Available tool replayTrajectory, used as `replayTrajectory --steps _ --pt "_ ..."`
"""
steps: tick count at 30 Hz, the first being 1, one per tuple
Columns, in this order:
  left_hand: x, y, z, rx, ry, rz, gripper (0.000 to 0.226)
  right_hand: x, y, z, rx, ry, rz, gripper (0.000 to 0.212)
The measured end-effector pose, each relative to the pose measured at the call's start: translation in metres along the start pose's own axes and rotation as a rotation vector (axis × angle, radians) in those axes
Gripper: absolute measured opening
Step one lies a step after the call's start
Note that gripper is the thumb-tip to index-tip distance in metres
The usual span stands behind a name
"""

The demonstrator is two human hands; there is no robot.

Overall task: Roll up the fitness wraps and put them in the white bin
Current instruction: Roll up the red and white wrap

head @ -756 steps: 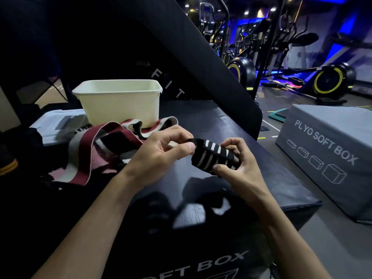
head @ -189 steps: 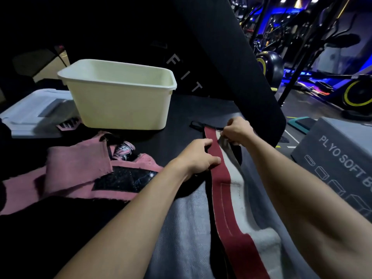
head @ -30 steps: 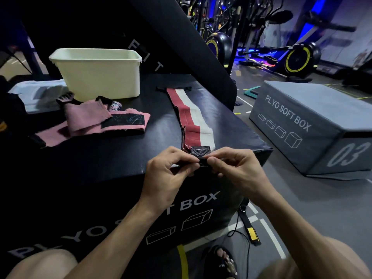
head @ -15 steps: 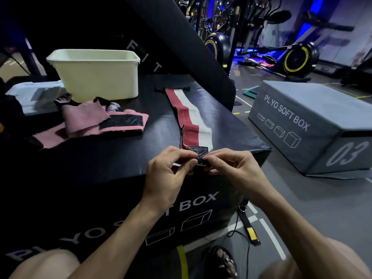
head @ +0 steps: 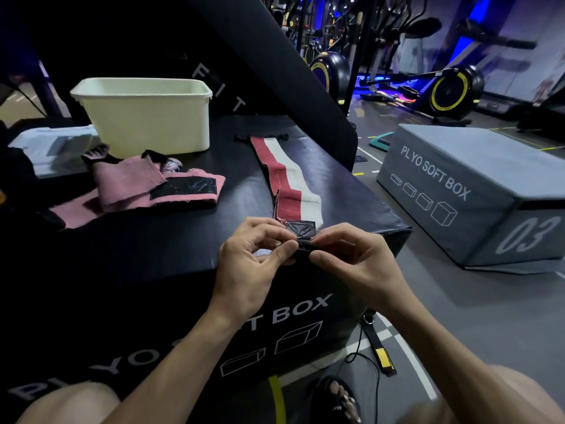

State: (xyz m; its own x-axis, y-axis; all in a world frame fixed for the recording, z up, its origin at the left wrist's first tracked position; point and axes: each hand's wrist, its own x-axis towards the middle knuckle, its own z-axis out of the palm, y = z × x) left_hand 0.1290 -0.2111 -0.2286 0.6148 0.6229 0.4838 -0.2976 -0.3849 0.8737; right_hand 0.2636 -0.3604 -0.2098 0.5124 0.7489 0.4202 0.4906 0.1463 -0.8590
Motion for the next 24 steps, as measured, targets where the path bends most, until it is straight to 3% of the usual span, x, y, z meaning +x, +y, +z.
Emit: replayTrajectory --steps 8,12,15,19,24 --pt "-0.003 0.002 0.001 -0.053 -0.027 -0.126 0.012 -0.002 0.01 -0.001 -0.203 0.033 -0.077 0.006" --pt "-0.004 0.001 -0.005 -0.033 -0.136 -0.223 0.008 -0.005 0.014 -0.002 -0.249 -0.01 -0.058 0.008" --pt "0.01 0.004 -0.017 0.158 -0.297 -0.192 0.001 -0.004 0.015 -0.005 -0.296 -0.059 -0.071 0.012" --pt "0.059 0.01 -0.024 0.482 -0.232 -0.049 0.008 -0.002 0.013 -0.011 -0.336 -0.093 -0.12 0.013" --pt "0.116 -0.002 -0.004 0.715 -0.227 -0.274 0.021 -0.002 0.012 -0.016 -0.365 -0.144 -0.172 0.009"
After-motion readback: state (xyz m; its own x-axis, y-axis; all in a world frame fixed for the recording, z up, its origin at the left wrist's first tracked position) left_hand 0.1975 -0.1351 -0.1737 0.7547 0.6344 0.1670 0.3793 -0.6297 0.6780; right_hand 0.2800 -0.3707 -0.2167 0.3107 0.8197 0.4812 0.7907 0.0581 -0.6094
